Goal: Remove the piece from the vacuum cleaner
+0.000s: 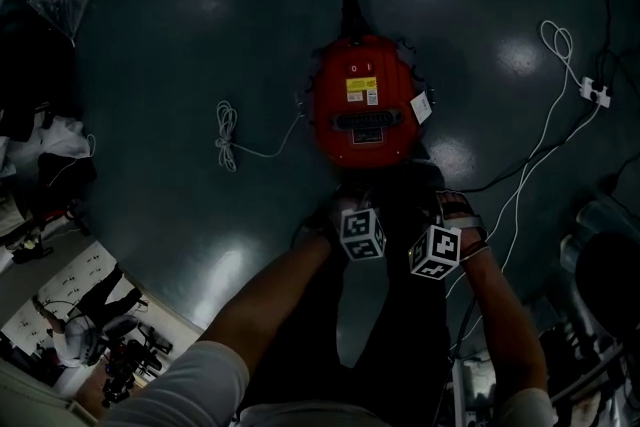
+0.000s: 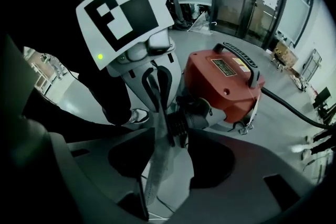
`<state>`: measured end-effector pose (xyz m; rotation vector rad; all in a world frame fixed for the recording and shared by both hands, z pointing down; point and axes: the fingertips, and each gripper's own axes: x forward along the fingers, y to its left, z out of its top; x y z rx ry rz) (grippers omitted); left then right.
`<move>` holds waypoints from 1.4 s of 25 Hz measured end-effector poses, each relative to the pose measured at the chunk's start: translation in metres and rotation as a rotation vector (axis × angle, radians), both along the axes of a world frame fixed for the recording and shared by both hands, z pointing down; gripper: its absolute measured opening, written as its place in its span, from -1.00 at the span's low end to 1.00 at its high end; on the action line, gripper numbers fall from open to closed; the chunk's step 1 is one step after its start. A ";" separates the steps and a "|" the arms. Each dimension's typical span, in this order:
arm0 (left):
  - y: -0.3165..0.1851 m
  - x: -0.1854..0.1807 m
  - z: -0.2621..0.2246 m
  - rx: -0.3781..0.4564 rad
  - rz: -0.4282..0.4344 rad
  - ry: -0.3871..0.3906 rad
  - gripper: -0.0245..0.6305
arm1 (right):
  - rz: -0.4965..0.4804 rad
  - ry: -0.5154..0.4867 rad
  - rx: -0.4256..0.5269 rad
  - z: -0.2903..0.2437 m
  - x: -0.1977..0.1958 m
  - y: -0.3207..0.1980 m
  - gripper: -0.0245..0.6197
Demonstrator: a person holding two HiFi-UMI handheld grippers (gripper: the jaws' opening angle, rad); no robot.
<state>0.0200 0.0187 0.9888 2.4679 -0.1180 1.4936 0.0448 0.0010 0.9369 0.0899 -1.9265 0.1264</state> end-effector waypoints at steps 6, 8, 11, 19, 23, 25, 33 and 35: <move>0.000 -0.002 -0.001 0.013 0.027 -0.002 -0.81 | -0.136 0.103 0.048 0.038 0.003 0.007 -0.40; -0.002 -0.001 -0.001 0.017 0.026 -0.005 -0.81 | -0.164 0.112 0.049 0.040 0.004 0.010 -0.67; 0.001 -0.002 -0.003 0.005 0.029 -0.010 -0.81 | -0.157 0.108 0.024 0.037 0.003 0.016 -0.77; 0.019 -0.013 -0.021 -0.052 0.082 -0.012 -0.82 | -0.169 0.099 -0.062 0.017 -0.008 0.032 -0.78; 0.027 -0.016 -0.044 -0.076 0.091 -0.011 -0.82 | -0.146 0.091 -0.081 -0.007 -0.011 0.040 -0.78; 0.030 -0.018 -0.066 -0.091 0.107 -0.008 -0.82 | -0.124 0.084 -0.085 -0.029 -0.013 0.042 -0.78; 0.030 -0.033 -0.249 -0.074 0.212 0.053 -0.82 | 0.045 0.003 -0.069 -0.215 -0.029 0.045 -0.78; 0.031 -0.039 -0.302 -0.055 0.246 0.055 -0.82 | 0.066 -0.016 -0.047 -0.269 -0.034 0.046 -0.78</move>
